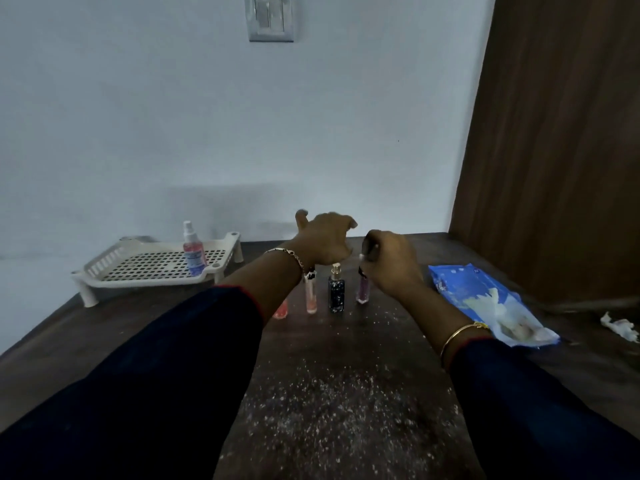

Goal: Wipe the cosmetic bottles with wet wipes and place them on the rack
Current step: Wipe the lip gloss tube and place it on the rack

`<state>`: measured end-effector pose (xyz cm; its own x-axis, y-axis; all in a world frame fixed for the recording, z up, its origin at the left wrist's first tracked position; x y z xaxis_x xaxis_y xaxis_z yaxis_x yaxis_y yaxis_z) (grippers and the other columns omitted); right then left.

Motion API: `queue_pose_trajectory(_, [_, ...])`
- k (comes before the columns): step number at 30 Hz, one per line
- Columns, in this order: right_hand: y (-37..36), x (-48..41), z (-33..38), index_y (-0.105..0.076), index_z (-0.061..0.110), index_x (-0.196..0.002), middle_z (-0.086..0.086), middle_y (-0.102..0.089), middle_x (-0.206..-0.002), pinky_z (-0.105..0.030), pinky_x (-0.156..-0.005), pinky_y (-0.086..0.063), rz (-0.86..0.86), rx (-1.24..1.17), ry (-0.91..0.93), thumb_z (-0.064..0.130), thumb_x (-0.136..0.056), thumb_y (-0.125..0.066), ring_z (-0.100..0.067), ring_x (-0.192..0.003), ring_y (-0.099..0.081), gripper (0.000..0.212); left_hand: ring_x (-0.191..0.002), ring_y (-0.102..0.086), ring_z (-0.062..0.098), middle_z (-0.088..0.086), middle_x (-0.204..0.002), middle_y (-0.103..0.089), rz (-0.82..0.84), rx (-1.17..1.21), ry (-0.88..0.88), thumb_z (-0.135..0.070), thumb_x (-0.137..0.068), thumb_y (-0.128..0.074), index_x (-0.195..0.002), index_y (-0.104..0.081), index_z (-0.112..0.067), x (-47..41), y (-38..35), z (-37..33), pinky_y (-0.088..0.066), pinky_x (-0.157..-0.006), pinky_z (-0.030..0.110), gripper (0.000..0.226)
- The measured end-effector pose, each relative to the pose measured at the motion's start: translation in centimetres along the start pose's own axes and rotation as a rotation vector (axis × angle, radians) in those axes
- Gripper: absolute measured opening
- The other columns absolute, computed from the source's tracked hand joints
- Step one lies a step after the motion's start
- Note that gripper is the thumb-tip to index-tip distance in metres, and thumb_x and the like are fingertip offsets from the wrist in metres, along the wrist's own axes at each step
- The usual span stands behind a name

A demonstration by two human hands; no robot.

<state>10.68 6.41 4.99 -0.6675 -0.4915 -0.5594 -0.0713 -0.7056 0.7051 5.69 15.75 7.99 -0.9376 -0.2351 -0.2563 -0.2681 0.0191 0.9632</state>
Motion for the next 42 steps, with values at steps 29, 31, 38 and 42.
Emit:
queue_pose_trajectory(29, [11.8,13.6,4.8,-0.059,0.016,-0.076,0.003,-0.068,-0.086,-0.022,-0.075,-0.052,0.126,-0.690,0.087,-0.008,-0.080,-0.066,-0.008,-0.081,-0.066,0.025,-0.080,-0.057,0.009,0.004,-0.095,-0.068,0.095,0.960,-0.027,-0.012,-0.089,-0.059,-0.108,-0.064,-0.007,16.7,-0.2,-6.4,-0.047,-0.082,0.024,0.021])
queue_pose_trajectory(31, [11.6,13.9,4.6,-0.057,0.017,-0.075,0.003,-0.068,-0.086,-0.023,-0.075,-0.053,0.133,-0.675,0.092,-0.007,-0.081,-0.065,-0.009,-0.082,-0.066,0.026,-0.094,-0.058,0.007,-0.001,-0.106,-0.065,0.092,0.967,-0.006,-0.013,-0.086,-0.062,-0.105,-0.065,-0.010,16.6,-0.6,-6.5,-0.044,-0.097,0.033,0.019])
queue_pose_trajectory(38, [10.5,16.1,2.9,-0.053,0.009,-0.074,0.001,-0.070,-0.084,-0.037,-0.082,-0.054,0.106,-0.542,0.112,-0.009,-0.080,-0.060,-0.016,-0.088,-0.068,0.021,-0.108,-0.052,0.007,-0.007,-0.114,-0.060,-0.073,0.865,-0.009,-0.015,-0.082,-0.068,-0.101,-0.065,-0.019,16.9,-2.8,-7.5,-0.030,-0.111,0.023,0.020])
queue_pose_trajectory(42, [11.0,17.5,2.0,-0.054,0.006,-0.073,0.001,-0.070,-0.082,-0.040,-0.083,-0.055,0.015,-0.477,0.130,-0.013,-0.074,-0.058,-0.013,-0.089,-0.068,0.019,-0.114,-0.050,0.011,-0.032,-0.104,-0.052,-0.162,0.783,-0.001,-0.035,-0.074,-0.070,-0.077,-0.061,-0.050,17.0,-4.2,-7.8,-0.029,-0.108,0.050,0.017])
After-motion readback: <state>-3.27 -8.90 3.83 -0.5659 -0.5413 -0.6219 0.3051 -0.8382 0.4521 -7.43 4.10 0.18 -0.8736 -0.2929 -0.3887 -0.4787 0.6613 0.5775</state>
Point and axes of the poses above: each hand's wrist, its own x-axis away from the middle knuckle, its own y-axis out of the back of the hand, z = x × y, the point moved 9 cm from there along -x, towards the middle knuckle
